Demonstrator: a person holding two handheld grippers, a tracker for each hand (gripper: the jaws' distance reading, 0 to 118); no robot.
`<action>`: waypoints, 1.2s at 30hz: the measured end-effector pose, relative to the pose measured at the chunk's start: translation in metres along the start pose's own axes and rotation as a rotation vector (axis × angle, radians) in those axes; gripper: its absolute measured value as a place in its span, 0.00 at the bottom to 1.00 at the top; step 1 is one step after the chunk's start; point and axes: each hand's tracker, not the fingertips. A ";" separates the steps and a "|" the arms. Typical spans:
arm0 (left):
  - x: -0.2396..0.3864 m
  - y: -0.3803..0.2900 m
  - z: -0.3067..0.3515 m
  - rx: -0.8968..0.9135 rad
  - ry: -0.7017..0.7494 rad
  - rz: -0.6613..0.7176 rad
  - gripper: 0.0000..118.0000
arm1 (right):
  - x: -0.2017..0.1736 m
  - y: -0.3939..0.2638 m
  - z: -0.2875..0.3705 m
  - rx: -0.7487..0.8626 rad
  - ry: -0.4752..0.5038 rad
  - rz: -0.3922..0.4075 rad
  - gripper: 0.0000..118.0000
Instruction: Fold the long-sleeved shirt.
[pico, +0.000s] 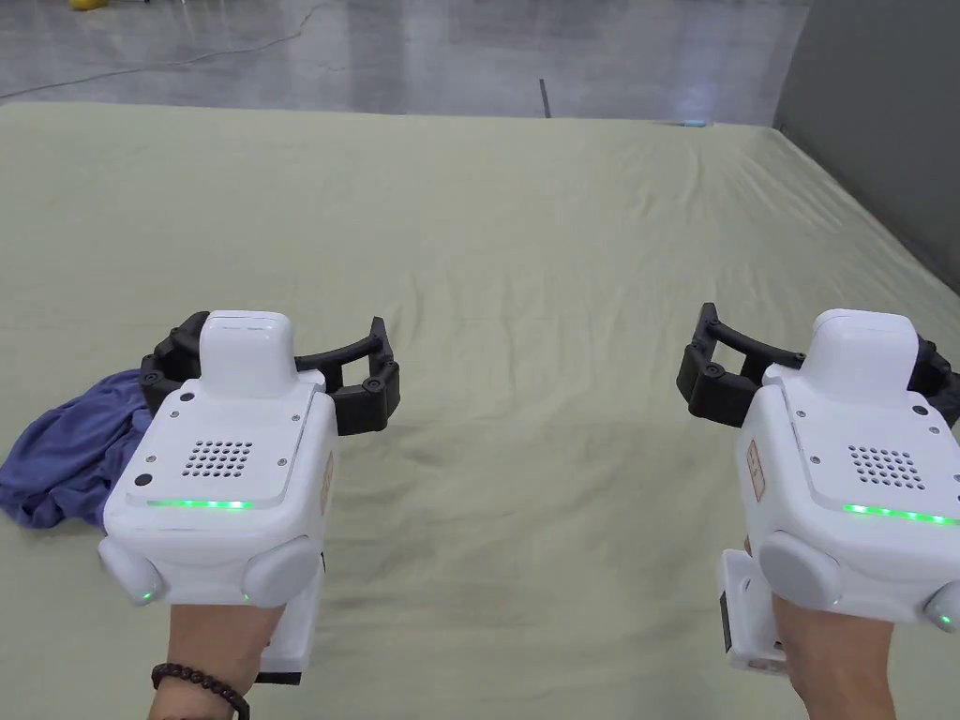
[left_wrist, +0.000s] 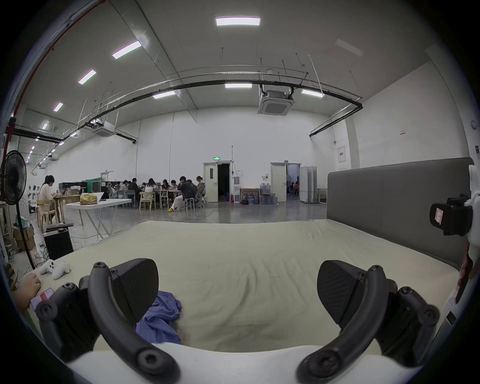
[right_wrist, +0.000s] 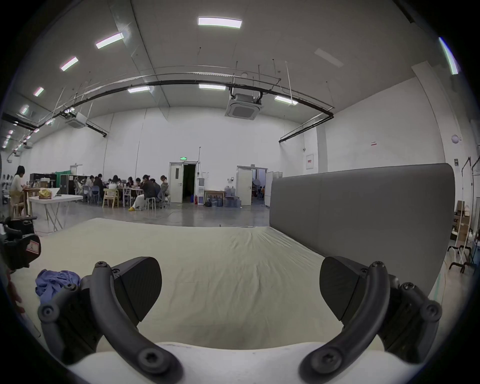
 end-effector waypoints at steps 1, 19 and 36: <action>0.000 0.000 0.000 -0.006 0.000 0.002 1.00 | 0.000 0.000 0.001 -0.002 0.005 0.005 1.00; 0.004 0.004 -0.001 -0.004 -0.014 -0.030 1.00 | -0.005 0.006 -0.001 -0.022 0.019 0.014 1.00; 0.004 0.005 -0.002 -0.008 -0.024 -0.030 1.00 | -0.007 0.007 -0.003 -0.025 0.028 0.017 1.00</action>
